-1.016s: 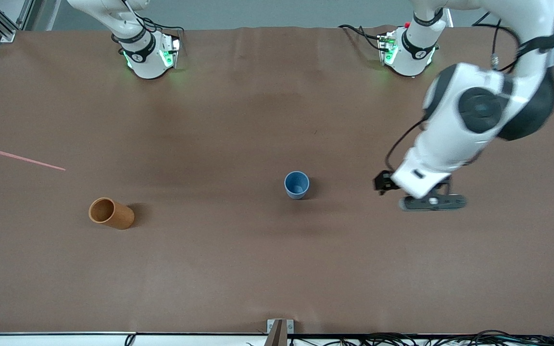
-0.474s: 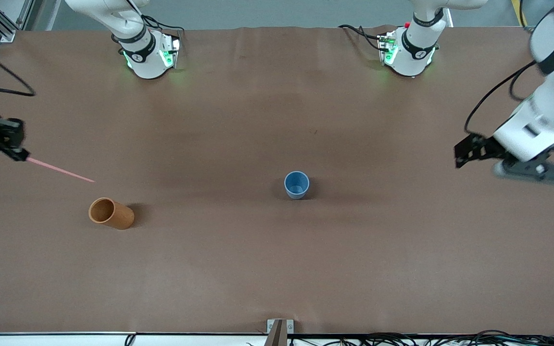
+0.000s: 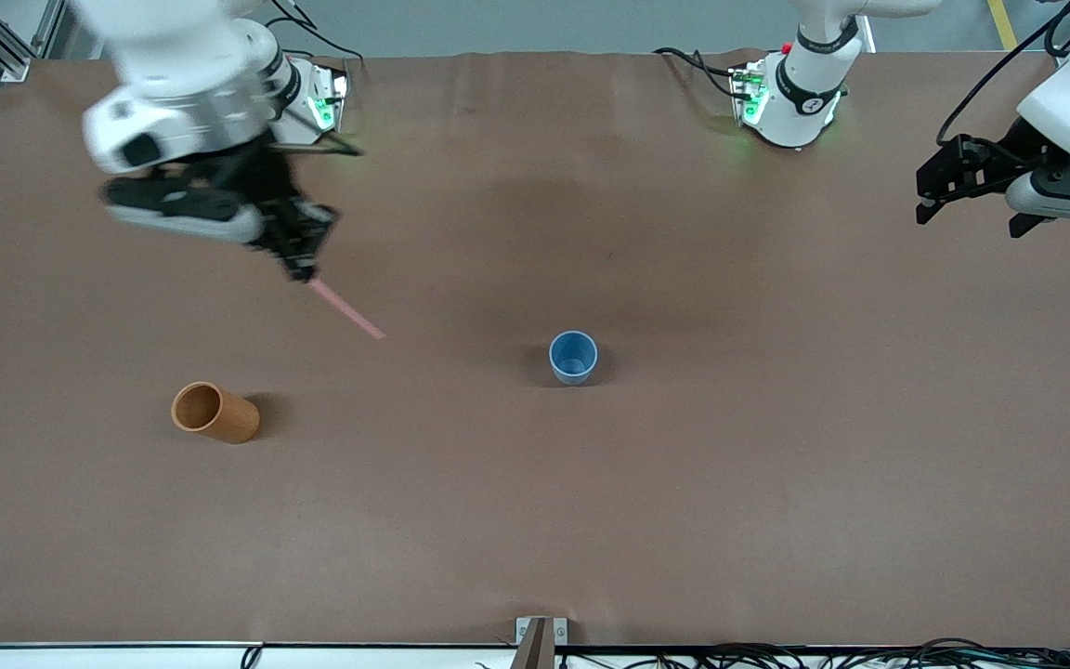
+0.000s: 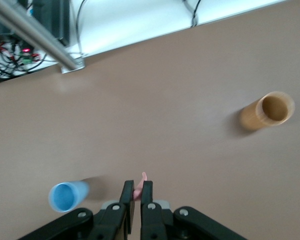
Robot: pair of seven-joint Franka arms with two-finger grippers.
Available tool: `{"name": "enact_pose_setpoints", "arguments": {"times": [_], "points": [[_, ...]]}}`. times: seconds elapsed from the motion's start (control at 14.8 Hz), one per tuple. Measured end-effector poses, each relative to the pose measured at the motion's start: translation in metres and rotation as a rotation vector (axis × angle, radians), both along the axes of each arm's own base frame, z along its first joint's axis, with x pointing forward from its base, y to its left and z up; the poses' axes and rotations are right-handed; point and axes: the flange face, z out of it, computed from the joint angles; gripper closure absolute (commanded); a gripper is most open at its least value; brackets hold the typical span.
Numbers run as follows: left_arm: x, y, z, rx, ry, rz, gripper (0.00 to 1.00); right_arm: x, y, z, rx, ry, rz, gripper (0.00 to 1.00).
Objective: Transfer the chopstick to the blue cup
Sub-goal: 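Move the held pink chopstick above the blue cup with the right gripper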
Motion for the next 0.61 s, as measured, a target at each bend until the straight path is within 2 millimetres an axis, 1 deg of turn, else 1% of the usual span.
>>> {"name": "enact_pose_setpoints", "arguments": {"times": [0.14, 0.27, 0.34, 0.47, 0.61], "points": [[0.002, 0.007, -0.004, 0.001, 0.009, 0.011, 0.00, -0.020, 0.062, -0.024, 0.009, 0.007, -0.037, 1.00], [0.003, 0.008, -0.007, 0.002, 0.013, 0.014, 0.00, -0.030, 0.112, -0.044, 0.012, 0.000, -0.056, 1.00], [0.003, 0.008, -0.007, 0.002, 0.014, 0.013, 0.00, -0.030, 0.133, -0.052, 0.017, -0.008, -0.057, 1.00], [0.003, 0.007, -0.007, 0.002, 0.013, 0.012, 0.00, -0.025, 0.164, -0.068, 0.022, -0.022, -0.044, 1.00], [0.002, 0.006, -0.007, -0.009, 0.015, 0.011, 0.00, -0.021, 0.187, -0.085, 0.032, -0.037, -0.020, 1.00]]}}
